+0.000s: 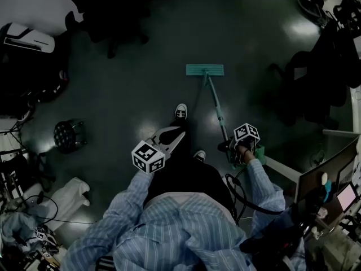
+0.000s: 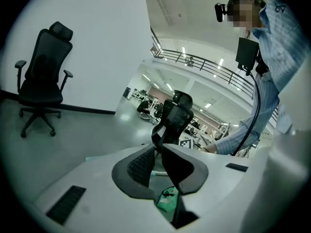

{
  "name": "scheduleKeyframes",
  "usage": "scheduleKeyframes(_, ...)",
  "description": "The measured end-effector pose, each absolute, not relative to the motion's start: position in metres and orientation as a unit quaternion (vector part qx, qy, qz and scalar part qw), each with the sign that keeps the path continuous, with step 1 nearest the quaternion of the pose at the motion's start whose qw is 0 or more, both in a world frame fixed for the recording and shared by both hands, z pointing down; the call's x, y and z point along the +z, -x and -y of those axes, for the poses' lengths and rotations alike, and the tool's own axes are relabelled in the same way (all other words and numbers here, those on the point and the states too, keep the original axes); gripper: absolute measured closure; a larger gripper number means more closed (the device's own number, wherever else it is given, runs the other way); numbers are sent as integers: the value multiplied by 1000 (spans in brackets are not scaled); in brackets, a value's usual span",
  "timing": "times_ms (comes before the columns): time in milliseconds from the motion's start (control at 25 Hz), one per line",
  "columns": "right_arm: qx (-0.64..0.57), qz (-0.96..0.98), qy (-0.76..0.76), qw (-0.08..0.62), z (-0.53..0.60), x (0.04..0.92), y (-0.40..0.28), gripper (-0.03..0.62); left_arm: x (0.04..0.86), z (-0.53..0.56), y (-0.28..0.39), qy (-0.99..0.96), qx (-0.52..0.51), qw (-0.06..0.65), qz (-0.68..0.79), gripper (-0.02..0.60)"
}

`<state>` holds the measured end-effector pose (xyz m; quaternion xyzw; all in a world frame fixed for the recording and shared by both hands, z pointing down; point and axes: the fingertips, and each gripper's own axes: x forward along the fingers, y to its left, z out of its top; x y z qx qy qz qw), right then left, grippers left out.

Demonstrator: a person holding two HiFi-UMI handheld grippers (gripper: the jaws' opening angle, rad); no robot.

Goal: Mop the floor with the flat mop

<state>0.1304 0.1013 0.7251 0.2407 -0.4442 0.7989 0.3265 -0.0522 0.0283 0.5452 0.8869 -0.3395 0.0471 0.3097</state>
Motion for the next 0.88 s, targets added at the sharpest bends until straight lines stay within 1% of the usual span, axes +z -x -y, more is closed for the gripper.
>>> scheduleKeyframes(280, 805, 429, -227, 342, -194, 694, -161, 566, 530, -91, 60, -886, 51, 291, 358, 538)
scheduleKeyframes(520, 805, 420, -212, 361, -254, 674, -210, 566, 513, -107, 23, -892, 40, 269, 362, 538)
scheduleKeyframes(880, 795, 410, -191, 404, -332, 652, -248, 566, 511, -146, -16, -913, 69, 242, 320, 538)
